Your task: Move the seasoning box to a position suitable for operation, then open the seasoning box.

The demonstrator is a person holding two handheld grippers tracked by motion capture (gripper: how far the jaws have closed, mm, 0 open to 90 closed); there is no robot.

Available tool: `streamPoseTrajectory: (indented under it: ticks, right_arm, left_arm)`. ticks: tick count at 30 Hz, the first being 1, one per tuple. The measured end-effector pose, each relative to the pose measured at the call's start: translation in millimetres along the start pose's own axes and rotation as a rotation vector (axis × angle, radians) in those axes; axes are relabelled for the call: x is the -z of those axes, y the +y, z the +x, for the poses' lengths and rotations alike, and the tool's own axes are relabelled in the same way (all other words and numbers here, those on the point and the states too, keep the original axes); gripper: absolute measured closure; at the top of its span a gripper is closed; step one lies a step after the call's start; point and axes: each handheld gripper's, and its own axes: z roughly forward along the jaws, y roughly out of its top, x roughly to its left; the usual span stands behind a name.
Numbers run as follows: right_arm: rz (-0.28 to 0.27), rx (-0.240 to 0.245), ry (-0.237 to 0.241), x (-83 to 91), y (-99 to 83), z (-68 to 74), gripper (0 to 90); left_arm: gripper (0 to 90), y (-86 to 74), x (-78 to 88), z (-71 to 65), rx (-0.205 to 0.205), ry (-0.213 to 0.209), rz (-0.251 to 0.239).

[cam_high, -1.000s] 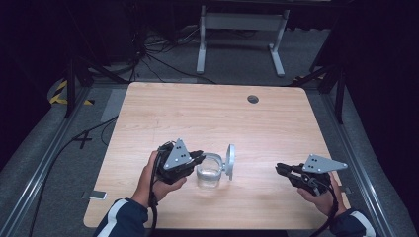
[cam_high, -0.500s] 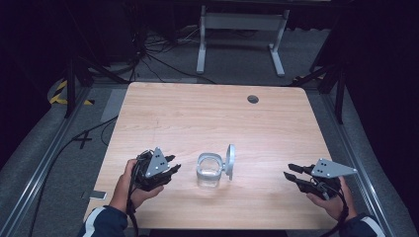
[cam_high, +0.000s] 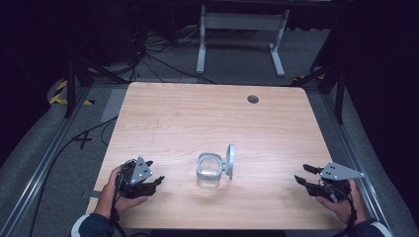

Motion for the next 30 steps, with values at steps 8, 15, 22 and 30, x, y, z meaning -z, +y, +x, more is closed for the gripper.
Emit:
streamPoseTrajectory:
  ticks: [8, 15, 22, 30]
  right_arm:
    - [0.050, -0.060, -0.028, 3.1, -26.9, -12.4, 40.9]
    - [0.074, -0.157, -0.032, 4.2, -54.0, -23.9, 37.7]
    - [0.079, -0.232, -0.033, 4.5, -74.0, -30.1, 34.6]
    - [0.096, -0.227, -0.027, 4.6, -74.5, -30.2, 30.9]
  left_arm:
    - [28.2, -30.4, -0.6, 10.5, 0.040, -0.031, 0.035]
    - [24.1, -46.8, -1.6, 20.3, 0.108, -0.058, 0.013]
    - [20.1, -61.8, -5.7, 23.6, 0.172, -0.089, 0.021]
    - [15.6, -62.9, -7.2, 27.4, 0.221, -0.075, 0.035]
